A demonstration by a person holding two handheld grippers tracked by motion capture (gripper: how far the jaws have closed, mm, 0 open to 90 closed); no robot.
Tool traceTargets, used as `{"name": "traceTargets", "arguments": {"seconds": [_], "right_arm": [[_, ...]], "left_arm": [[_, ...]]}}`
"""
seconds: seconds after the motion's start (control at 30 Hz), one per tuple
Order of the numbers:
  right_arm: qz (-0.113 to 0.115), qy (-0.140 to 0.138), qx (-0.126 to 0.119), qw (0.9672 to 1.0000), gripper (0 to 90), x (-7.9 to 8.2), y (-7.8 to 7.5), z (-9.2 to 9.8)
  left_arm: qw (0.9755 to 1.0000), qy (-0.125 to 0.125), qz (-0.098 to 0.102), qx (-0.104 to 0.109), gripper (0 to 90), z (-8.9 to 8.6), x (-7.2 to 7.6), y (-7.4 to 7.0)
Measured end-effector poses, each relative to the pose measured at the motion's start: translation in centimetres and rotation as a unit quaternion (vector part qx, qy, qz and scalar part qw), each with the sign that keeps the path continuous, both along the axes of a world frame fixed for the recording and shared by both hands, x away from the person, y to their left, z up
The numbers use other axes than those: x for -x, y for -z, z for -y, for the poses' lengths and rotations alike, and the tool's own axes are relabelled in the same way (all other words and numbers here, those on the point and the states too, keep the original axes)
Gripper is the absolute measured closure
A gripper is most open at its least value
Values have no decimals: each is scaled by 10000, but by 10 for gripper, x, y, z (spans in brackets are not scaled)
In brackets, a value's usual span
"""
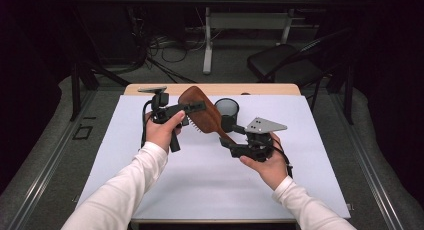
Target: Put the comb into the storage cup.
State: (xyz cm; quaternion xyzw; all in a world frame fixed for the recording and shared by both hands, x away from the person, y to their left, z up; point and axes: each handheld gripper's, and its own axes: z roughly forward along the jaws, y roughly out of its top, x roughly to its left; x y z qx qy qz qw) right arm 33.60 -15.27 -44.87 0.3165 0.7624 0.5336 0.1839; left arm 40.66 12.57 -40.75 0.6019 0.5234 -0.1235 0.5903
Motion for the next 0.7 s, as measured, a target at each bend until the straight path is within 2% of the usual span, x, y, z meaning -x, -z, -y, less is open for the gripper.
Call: {"name": "traceTargets", "arguments": {"seconds": [0.37,0.5,0.7], "right_arm": [[136,-105,147,9997,358,4,-12,5],[87,-135,65,9998,357,5,-16,4],[104,-63,190,9997,248,5,-17,1]], "left_arm": [[9999,-59,68,-96,493,1,-2,-7],[9998,-94,60,-132,494,0,-3,-10],[9996,-177,92,-179,494,-1,-6,-14]]}}
